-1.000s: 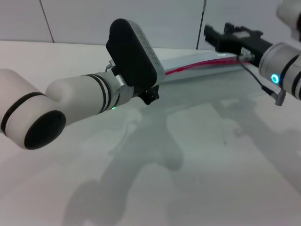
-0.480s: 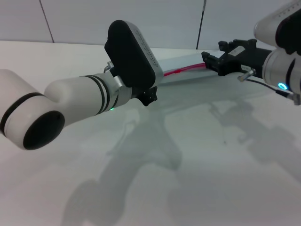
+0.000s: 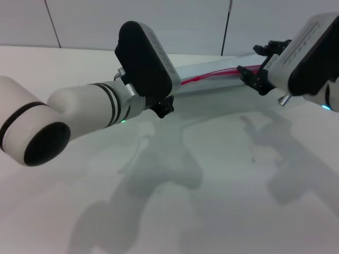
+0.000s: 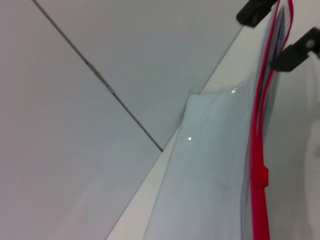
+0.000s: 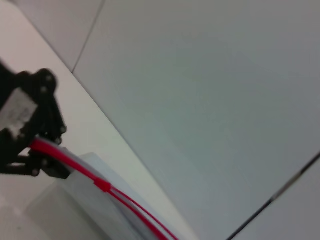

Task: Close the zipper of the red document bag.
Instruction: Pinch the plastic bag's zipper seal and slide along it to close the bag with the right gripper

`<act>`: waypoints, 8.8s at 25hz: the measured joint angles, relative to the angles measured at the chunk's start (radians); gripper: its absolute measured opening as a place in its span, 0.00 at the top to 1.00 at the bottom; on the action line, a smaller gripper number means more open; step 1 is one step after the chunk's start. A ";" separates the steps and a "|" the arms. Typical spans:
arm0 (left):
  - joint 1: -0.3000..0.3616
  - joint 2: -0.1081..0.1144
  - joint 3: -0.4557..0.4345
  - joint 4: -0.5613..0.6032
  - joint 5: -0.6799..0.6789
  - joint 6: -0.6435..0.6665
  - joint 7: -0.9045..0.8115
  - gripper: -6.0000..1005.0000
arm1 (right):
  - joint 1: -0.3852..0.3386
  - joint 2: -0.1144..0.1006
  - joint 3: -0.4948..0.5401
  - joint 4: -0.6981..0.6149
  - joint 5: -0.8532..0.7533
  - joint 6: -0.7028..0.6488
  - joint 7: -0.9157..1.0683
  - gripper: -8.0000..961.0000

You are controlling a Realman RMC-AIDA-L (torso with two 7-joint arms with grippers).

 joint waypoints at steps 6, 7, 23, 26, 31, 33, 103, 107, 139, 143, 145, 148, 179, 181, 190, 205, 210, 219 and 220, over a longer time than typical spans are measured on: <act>0.002 0.000 -0.004 0.000 0.000 -0.001 0.001 0.90 | -0.086 0.001 -0.121 -0.119 -0.115 0.101 0.000 0.46; 0.002 0.000 -0.004 0.000 0.000 -0.001 0.002 0.90 | -0.088 0.001 -0.134 -0.123 -0.119 0.106 0.000 0.46; -0.014 0.000 0.004 -0.005 0.000 -0.023 0.009 0.89 | -0.039 0.000 -0.262 -0.042 -0.186 0.132 -0.003 0.47; -0.017 0.000 0.005 -0.009 0.000 -0.031 0.009 0.89 | -0.035 0.001 -0.271 -0.039 -0.186 0.152 -0.002 0.47; -0.019 -0.001 0.007 -0.011 0.000 -0.032 0.010 0.89 | -0.016 0.001 -0.280 -0.020 -0.183 0.171 0.000 0.48; -0.022 -0.001 0.007 -0.012 0.000 -0.032 0.010 0.89 | -0.014 0.001 -0.285 -0.016 -0.182 0.182 0.000 0.49; -0.028 -0.003 0.011 -0.019 0.001 -0.038 0.011 0.86 | 0.081 0.002 -0.303 0.153 -0.179 0.279 0.088 0.76; -0.028 -0.003 0.012 -0.018 0.001 -0.036 0.011 0.86 | 0.081 0.004 -0.314 0.146 -0.179 0.272 0.088 0.77; -0.023 -0.003 0.012 -0.024 0.002 -0.039 0.011 0.84 | 0.081 0.004 -0.310 0.149 -0.179 0.278 0.090 0.91; -0.016 -0.003 0.008 -0.029 0.002 -0.039 0.011 0.84 | 0.075 0.004 -0.294 0.151 -0.181 0.278 0.090 0.91; -0.007 -0.003 0.006 -0.040 0.002 -0.039 0.011 0.84 | 0.072 0.004 -0.277 0.152 -0.183 0.278 0.090 0.91; 0.015 -0.001 0.002 -0.069 0.007 -0.041 0.011 0.84 | 0.067 0.004 -0.252 0.156 -0.184 0.277 0.090 0.91; 0.186 0.000 -0.056 -0.199 0.021 -0.079 0.088 0.83 | 0.056 0.002 -0.037 0.307 -0.218 0.329 0.076 0.91; 0.186 -0.002 -0.056 -0.199 0.030 -0.079 0.089 0.83 | 0.054 0.002 -0.036 0.305 -0.218 0.329 0.076 0.91; 0.187 -0.003 -0.061 -0.200 0.036 -0.079 0.088 0.82 | 0.053 0.002 -0.023 0.309 -0.229 0.329 0.076 0.90; 0.195 -0.002 -0.076 -0.208 0.037 -0.078 0.087 0.82 | 0.053 0.003 -0.004 0.309 -0.231 0.329 0.076 0.84; 0.195 -0.002 -0.077 -0.207 0.038 -0.078 0.087 0.81 | 0.054 0.002 -0.003 0.309 -0.241 0.329 0.076 0.82; 0.182 -0.003 -0.082 -0.201 0.038 -0.076 0.085 0.81 | 0.039 0.004 -0.008 0.307 -0.287 0.371 0.076 0.78; 0.181 -0.003 -0.085 -0.199 0.038 -0.075 0.083 0.81 | 0.036 0.004 -0.006 0.306 -0.286 0.376 0.077 0.78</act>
